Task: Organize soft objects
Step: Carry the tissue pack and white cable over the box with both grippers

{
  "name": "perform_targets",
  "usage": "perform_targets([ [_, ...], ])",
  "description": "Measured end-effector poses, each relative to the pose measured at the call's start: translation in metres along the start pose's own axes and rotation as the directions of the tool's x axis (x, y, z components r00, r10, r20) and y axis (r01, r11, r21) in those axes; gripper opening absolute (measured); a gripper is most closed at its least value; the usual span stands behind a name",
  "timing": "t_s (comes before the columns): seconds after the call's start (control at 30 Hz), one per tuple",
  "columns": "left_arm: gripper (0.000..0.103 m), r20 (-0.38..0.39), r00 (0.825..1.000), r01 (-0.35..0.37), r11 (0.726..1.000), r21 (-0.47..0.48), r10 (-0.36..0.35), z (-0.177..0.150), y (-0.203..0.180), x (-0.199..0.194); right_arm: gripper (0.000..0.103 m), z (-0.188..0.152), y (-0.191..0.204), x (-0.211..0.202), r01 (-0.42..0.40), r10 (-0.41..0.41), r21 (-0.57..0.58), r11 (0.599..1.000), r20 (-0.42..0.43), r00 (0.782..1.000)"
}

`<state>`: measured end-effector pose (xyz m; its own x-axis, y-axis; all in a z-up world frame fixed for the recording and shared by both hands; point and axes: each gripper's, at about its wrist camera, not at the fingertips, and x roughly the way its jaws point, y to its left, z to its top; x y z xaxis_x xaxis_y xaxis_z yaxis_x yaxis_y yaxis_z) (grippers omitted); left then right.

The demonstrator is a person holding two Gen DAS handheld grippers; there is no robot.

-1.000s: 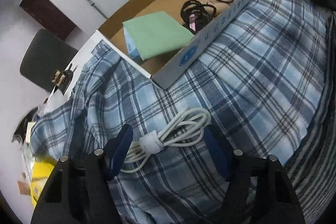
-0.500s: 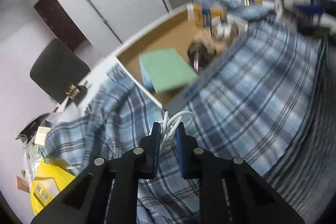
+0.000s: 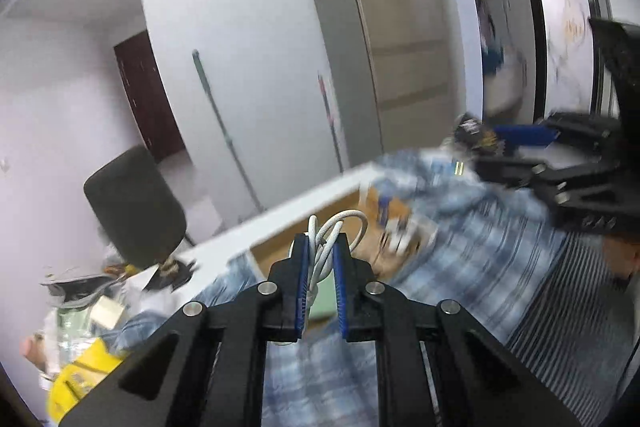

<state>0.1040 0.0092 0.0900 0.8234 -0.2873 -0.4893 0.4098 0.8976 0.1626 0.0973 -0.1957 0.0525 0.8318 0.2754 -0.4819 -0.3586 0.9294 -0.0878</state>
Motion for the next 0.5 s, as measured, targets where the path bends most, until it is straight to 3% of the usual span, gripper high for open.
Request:
perform_targets([
  [0.1,0.013,0.106,0.994,0.013,0.997,-0.082,-0.005,0.016,-0.001,-0.003,0.045,0.026,-0.006,-0.003,0.019,-0.024,0.068,0.997,0.080,0.997],
  [0.17,0.013,0.196,0.981,0.038,0.985,-0.166,-0.005,0.026,0.001,-0.004,0.045,0.040,-0.017,0.001,0.040,-0.060,0.153,0.987,0.128,0.990],
  [0.27,0.013,0.249,0.968,0.067,0.964,-0.256,-0.001,0.036,0.004,0.008,0.045,0.055,-0.035,0.015,0.042,-0.079,0.241,0.970,0.147,0.986],
  [0.4,0.013,0.236,0.971,0.053,0.944,-0.326,0.027,0.040,0.013,0.043,0.045,0.060,-0.054,0.042,0.079,-0.123,0.307,0.948,0.126,0.984],
  [0.5,0.013,0.171,0.985,0.041,0.949,-0.312,0.013,0.033,0.016,0.077,0.045,0.052,-0.064,0.065,0.078,-0.119,0.335,0.939,0.104,0.988],
])
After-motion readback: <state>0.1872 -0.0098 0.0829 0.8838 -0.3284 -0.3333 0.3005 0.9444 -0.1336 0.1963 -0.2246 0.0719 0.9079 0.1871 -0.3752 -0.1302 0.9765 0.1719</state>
